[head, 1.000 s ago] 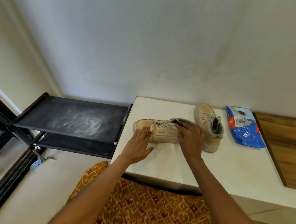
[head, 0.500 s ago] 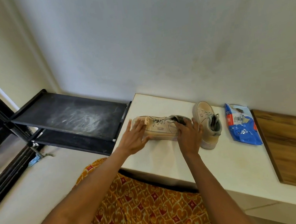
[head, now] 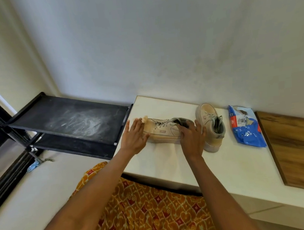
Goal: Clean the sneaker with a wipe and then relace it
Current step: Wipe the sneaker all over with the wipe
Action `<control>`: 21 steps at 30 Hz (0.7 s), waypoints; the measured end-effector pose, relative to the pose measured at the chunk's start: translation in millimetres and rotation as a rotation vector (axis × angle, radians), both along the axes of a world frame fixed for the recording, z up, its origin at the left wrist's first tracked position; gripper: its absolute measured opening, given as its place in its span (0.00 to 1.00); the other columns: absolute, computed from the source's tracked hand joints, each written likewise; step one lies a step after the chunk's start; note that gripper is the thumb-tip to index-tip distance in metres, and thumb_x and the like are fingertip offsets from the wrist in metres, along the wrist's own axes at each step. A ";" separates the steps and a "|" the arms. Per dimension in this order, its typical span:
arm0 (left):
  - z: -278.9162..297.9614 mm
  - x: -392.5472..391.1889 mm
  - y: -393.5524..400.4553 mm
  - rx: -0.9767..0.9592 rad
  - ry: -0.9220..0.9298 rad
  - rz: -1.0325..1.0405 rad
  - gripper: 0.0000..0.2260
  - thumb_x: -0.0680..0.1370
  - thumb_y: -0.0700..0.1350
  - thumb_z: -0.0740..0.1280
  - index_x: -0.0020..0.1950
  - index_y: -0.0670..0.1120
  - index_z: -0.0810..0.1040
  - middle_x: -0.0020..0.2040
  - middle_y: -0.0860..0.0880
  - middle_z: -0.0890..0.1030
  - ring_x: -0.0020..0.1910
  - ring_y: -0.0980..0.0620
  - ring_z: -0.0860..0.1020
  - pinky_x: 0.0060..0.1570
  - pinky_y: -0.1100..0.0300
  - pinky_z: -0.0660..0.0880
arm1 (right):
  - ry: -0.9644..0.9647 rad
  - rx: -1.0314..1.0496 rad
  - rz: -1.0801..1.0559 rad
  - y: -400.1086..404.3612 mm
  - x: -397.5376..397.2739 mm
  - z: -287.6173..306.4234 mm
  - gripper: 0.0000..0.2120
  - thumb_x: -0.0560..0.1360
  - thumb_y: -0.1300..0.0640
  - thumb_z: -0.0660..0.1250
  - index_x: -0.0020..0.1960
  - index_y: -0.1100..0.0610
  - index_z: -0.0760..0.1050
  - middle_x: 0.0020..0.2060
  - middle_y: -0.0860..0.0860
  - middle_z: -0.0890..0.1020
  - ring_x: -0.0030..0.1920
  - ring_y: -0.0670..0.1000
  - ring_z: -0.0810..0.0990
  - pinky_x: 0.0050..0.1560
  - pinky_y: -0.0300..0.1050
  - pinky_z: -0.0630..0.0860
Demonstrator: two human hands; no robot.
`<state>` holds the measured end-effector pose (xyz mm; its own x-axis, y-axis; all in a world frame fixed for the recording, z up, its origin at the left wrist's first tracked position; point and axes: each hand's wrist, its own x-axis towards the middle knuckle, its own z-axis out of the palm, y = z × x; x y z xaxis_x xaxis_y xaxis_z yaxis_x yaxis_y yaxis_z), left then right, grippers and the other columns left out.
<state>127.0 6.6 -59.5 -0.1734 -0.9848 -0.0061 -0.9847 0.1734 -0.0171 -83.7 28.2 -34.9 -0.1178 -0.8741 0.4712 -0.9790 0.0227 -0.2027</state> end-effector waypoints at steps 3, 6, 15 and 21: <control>-3.3 -16.2 6.7 0.027 0.092 -0.035 0.34 0.77 0.64 0.34 0.77 0.44 0.42 0.78 0.46 0.43 0.76 0.50 0.39 0.72 0.49 0.32 | -0.034 0.003 -0.011 1.4 2.9 0.0 0.10 0.69 0.64 0.72 0.47 0.51 0.83 0.55 0.56 0.82 0.62 0.63 0.74 0.64 0.66 0.66; -8.9 -32.5 16.6 0.034 0.186 -0.106 0.40 0.71 0.65 0.28 0.77 0.44 0.45 0.78 0.46 0.47 0.76 0.51 0.41 0.72 0.52 0.33 | -0.024 -0.001 -0.004 1.6 3.1 0.3 0.10 0.69 0.64 0.72 0.47 0.51 0.83 0.54 0.56 0.82 0.62 0.63 0.74 0.63 0.65 0.66; 2.1 -11.9 0.4 0.057 0.135 0.050 0.29 0.80 0.59 0.37 0.76 0.43 0.41 0.77 0.45 0.42 0.76 0.50 0.40 0.71 0.51 0.33 | 0.005 -0.029 -0.005 2.7 3.3 1.3 0.11 0.67 0.63 0.75 0.46 0.51 0.83 0.51 0.55 0.83 0.59 0.63 0.76 0.61 0.66 0.68; -1.1 -4.3 6.5 -0.009 -0.011 -0.077 0.32 0.77 0.60 0.31 0.77 0.44 0.42 0.78 0.46 0.46 0.76 0.50 0.41 0.72 0.48 0.33 | 0.020 -0.023 0.003 2.9 2.2 3.4 0.10 0.67 0.62 0.75 0.46 0.51 0.83 0.51 0.55 0.83 0.59 0.63 0.76 0.61 0.66 0.68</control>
